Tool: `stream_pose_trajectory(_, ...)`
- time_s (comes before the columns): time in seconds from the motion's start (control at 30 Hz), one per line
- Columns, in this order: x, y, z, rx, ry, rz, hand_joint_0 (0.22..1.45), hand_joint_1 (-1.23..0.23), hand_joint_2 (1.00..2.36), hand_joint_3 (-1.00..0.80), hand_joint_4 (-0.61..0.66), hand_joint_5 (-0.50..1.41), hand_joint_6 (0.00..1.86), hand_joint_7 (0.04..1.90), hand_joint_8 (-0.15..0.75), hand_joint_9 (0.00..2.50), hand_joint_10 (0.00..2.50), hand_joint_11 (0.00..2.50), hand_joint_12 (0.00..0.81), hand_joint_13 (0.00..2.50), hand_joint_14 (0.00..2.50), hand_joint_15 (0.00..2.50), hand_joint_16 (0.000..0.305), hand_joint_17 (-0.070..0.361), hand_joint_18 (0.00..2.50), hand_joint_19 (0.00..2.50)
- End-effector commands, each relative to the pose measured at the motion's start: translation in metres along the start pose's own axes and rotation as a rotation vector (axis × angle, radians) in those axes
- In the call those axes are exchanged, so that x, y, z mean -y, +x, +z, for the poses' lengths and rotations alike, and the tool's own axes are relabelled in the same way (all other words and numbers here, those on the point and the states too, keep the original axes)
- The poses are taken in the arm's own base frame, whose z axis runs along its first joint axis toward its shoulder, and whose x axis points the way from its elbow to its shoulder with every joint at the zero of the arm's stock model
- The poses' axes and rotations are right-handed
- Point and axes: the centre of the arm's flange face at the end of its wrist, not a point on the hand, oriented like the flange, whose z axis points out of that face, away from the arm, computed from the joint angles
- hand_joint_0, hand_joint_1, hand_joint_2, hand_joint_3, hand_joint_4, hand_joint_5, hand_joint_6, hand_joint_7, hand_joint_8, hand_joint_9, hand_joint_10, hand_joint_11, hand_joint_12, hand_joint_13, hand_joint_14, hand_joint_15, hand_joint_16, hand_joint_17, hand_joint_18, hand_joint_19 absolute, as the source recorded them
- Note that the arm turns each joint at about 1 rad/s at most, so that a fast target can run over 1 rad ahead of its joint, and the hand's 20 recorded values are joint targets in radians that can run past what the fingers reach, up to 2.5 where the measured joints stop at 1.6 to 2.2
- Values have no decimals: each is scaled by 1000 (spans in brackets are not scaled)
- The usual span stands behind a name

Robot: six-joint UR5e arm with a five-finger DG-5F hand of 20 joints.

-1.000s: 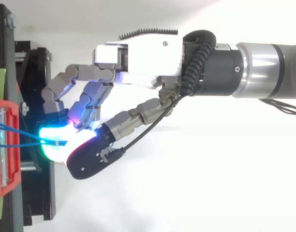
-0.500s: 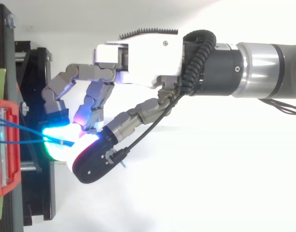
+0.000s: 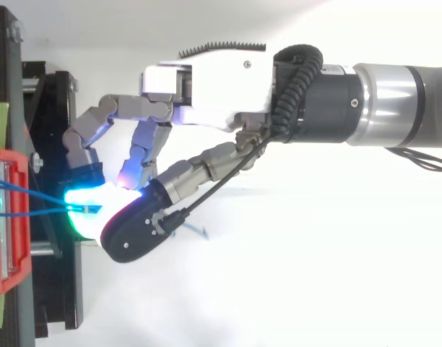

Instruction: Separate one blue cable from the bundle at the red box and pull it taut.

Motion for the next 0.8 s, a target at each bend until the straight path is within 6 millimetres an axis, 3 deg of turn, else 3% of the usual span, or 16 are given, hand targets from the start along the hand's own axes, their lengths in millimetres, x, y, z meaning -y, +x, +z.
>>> stream_pose_trajectory(0.0,0,0,0,0,0,1,619,-516,1009,-392,37,-121,824,1093,304,1215,26,986,399,1147,29,823,49,111,939,898)
stream_pose_trajectory(0.2,0,0,0,0,0,1,611,-500,1018,-263,70,-95,732,1167,314,1192,28,977,403,1135,30,827,51,114,936,912)
stream_pose_trajectory(0.37,0,0,0,0,0,1,587,-653,1022,-161,73,-114,726,1171,315,1143,26,1017,407,1121,28,839,52,117,933,893)
stream_pose_trajectory(0.5,0,0,0,-1,0,2,623,-840,1021,-201,77,-184,833,1058,305,1091,28,1128,401,1105,31,842,52,117,934,873)
stream_pose_trajectory(0.6,0,0,0,0,0,2,707,-936,1017,-276,24,-196,870,1114,297,1091,25,1199,394,1099,30,849,51,115,931,842)
stream_pose_trajectory(0.77,1,0,0,0,2,2,823,-946,1003,-470,10,-188,937,1104,297,1139,25,1260,383,1119,32,875,49,109,925,831)
